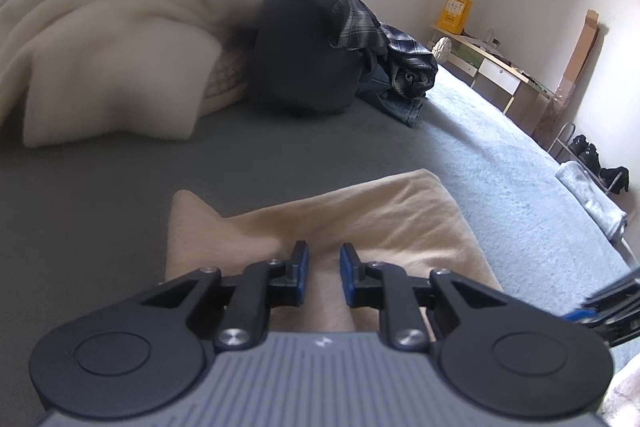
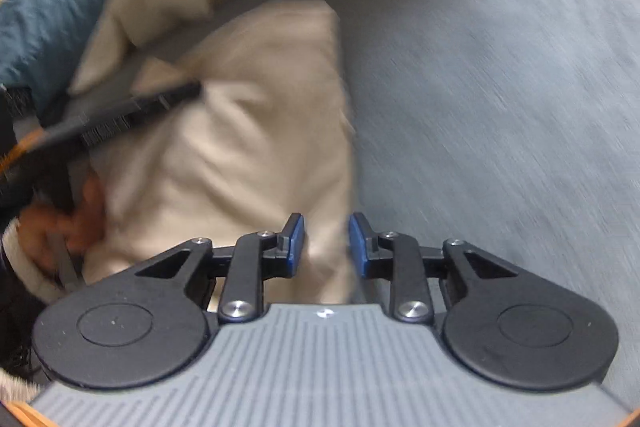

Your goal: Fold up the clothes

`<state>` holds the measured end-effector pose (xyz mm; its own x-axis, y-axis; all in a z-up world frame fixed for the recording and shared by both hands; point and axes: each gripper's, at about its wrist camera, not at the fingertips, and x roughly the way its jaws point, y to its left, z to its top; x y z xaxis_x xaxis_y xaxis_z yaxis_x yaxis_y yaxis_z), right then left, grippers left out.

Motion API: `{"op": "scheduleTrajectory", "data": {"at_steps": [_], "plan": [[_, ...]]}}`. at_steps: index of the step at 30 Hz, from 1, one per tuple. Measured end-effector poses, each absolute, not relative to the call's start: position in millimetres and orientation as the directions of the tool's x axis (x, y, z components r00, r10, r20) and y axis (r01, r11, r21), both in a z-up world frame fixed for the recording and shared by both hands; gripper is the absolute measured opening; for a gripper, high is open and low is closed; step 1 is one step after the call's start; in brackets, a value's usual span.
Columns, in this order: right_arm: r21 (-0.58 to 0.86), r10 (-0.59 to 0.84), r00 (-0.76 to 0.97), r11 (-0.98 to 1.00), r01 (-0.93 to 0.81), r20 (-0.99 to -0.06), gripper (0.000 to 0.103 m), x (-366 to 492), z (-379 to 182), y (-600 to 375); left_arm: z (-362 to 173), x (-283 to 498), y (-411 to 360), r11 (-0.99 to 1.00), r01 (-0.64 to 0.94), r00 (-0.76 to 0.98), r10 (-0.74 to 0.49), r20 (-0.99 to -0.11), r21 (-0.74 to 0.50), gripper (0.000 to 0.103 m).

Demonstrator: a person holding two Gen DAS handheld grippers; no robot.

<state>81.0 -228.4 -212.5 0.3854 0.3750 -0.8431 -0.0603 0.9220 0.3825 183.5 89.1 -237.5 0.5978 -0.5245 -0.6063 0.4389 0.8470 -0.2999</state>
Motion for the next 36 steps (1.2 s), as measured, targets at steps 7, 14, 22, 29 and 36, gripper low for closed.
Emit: {"op": "scheduleTrajectory", "data": {"at_steps": [7,14,22,29,36], "plan": [[0.451,0.425,0.389,0.892,-0.028,-0.818,0.026,54.7,-215.0,-229.6,-237.1,184.0,86.9,0.850,0.443,0.598,-0.517,-0.612,-0.285,0.019],[0.489,0.434,0.324,0.866,0.106,-0.840,0.027,1.6,-223.1,-249.9,-237.8,184.5,86.2,0.850,0.451,0.599,-0.514,-0.613,-0.272,0.020],[0.391,0.326,0.422,0.918,0.074,-0.846,0.025,12.4,-209.5,-255.3,-239.2,187.6,89.9,0.842,0.446,0.587,-0.532,-0.610,-0.304,0.020],[0.333,0.328,0.279,0.942,-0.031,-0.902,0.021,20.3,-227.6,-224.9,-242.3,187.3,92.6,0.834,0.450,0.588,-0.547,-0.596,-0.320,0.020],[0.487,0.388,0.492,0.869,0.087,-0.780,0.021,12.7,-194.9,-256.9,-243.6,190.0,96.7,0.823,0.454,0.578,-0.564,-0.590,-0.342,0.019]]}}
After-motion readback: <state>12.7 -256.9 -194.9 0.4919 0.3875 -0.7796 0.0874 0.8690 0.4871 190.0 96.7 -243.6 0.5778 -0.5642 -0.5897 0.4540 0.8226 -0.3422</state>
